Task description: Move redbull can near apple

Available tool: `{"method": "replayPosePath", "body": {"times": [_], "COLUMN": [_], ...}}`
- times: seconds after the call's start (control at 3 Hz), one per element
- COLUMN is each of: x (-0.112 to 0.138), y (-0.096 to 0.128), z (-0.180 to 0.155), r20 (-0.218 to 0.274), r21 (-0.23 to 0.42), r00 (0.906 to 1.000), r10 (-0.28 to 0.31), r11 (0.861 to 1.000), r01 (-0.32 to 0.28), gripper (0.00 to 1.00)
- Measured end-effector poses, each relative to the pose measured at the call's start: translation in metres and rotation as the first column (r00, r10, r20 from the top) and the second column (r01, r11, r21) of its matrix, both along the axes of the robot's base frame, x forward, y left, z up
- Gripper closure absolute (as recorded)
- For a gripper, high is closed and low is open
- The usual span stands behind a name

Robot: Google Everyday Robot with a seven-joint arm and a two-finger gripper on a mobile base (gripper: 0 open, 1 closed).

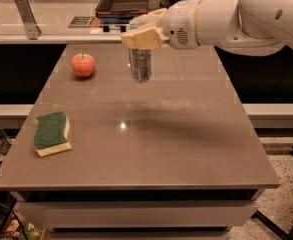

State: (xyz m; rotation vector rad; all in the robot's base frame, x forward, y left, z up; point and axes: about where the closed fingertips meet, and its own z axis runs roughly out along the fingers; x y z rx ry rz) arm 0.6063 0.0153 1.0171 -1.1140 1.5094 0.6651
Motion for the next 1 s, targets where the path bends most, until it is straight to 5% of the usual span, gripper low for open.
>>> {"method": "replayPosePath", "body": {"times": [0.33, 1.0], "x": [0.025, 0.052], "y": [0.020, 0.074], "z": [0.006, -0.014], "r20": [0.039, 0.015], "r21": [0.017, 0.034], "r00": [0.9992, 0.9974], "r10": [-0.005, 0.071], "r11": [1.000, 0.997], "r01": [0.004, -0.071], "gripper": [1.00, 1.00]}}
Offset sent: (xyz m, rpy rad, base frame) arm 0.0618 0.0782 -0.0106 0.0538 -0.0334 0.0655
